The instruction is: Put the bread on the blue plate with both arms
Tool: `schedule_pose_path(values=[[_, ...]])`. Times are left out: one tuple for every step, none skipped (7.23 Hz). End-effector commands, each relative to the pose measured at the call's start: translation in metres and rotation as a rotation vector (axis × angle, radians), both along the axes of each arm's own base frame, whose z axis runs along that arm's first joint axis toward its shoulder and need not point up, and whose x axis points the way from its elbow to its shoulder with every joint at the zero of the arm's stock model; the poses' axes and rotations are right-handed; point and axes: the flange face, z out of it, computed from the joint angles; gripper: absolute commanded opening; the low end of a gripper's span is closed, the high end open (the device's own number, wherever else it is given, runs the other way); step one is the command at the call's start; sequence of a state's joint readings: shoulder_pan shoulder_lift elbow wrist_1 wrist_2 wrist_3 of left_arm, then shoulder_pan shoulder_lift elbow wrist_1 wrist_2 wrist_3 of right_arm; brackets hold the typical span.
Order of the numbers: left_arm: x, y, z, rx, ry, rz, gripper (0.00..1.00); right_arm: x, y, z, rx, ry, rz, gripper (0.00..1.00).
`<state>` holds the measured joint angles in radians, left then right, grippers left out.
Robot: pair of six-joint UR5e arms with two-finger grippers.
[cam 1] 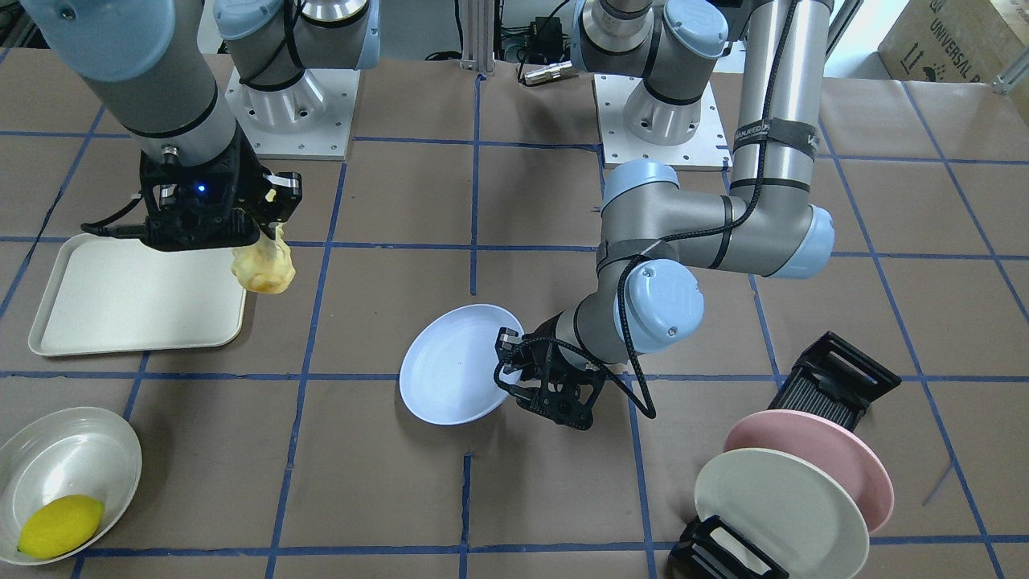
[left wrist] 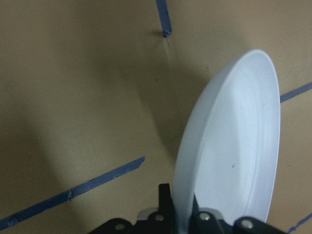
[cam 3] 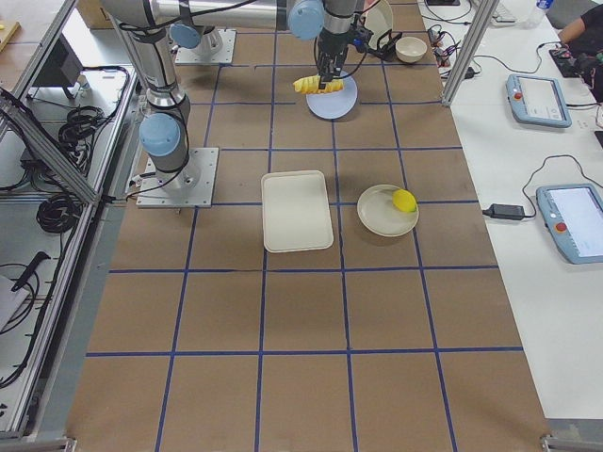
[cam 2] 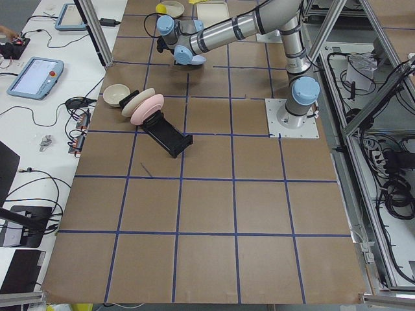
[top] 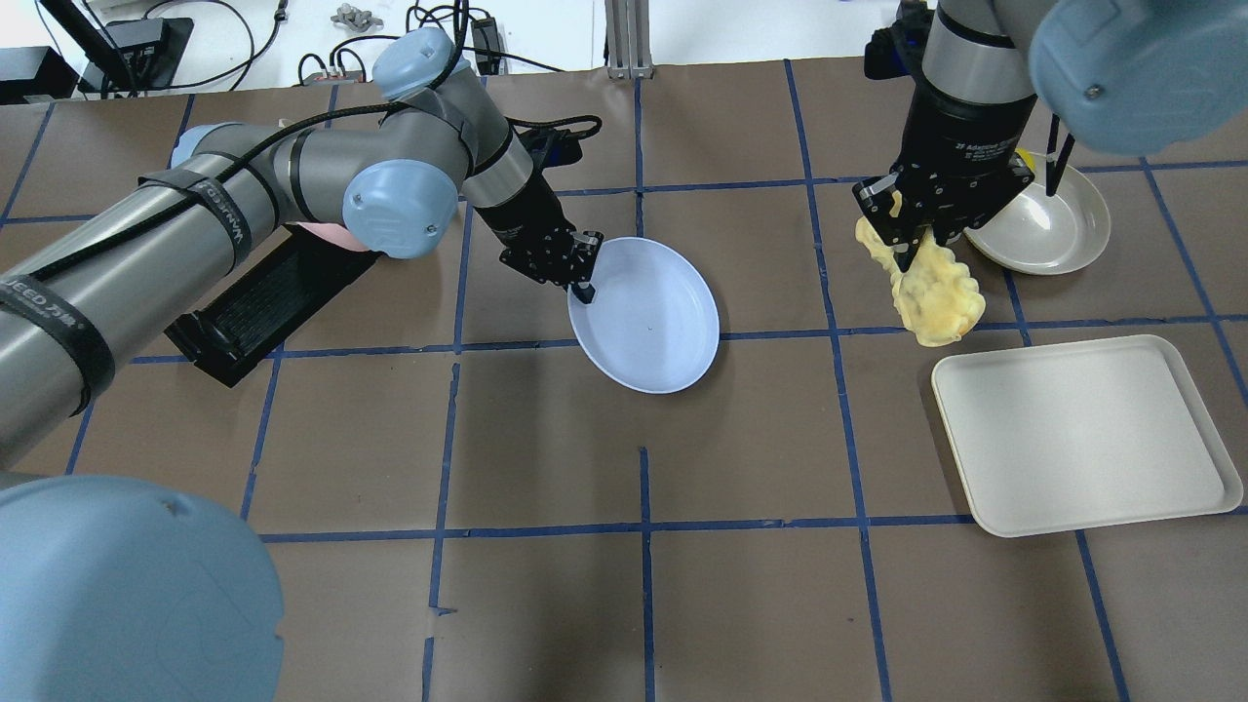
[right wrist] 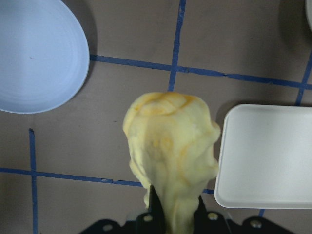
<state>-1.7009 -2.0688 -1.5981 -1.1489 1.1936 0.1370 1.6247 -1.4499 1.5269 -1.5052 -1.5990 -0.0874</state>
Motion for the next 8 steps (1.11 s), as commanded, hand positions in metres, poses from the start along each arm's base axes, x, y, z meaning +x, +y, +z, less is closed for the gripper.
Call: schedule_pose_path(values=[[0.006,-0.001,0.015,-0.043,-0.019,0.049,1.0,0.063,-0.013,-0.024,-0.039,0.006,0.005,0.29],[0.022,-0.002,0.036,-0.071,-0.1,0.058,1.0,0.086,-0.021,-0.041,-0.056,-0.003,0.03,0.29],[0.049,0.002,0.068,-0.068,-0.158,0.086,1.0,0.097,-0.037,-0.061,-0.069,-0.009,0.021,0.29],[0.078,0.011,0.099,-0.075,-0.208,0.121,1.0,0.108,-0.056,-0.076,-0.078,-0.012,0.025,0.3],[0.088,0.024,0.124,-0.071,-0.278,0.12,1.0,0.125,-0.071,-0.082,-0.083,-0.011,0.039,0.32],[0.096,0.04,0.146,-0.071,-0.345,0.116,1.0,0.146,-0.082,-0.094,-0.079,-0.01,0.025,0.32],[0.098,0.052,0.164,-0.075,-0.371,0.113,1.0,0.174,-0.092,-0.113,-0.083,-0.006,0.025,0.32],[0.099,0.058,0.174,-0.087,-0.377,0.114,1.0,0.195,-0.099,-0.13,-0.084,-0.009,0.05,0.32]])
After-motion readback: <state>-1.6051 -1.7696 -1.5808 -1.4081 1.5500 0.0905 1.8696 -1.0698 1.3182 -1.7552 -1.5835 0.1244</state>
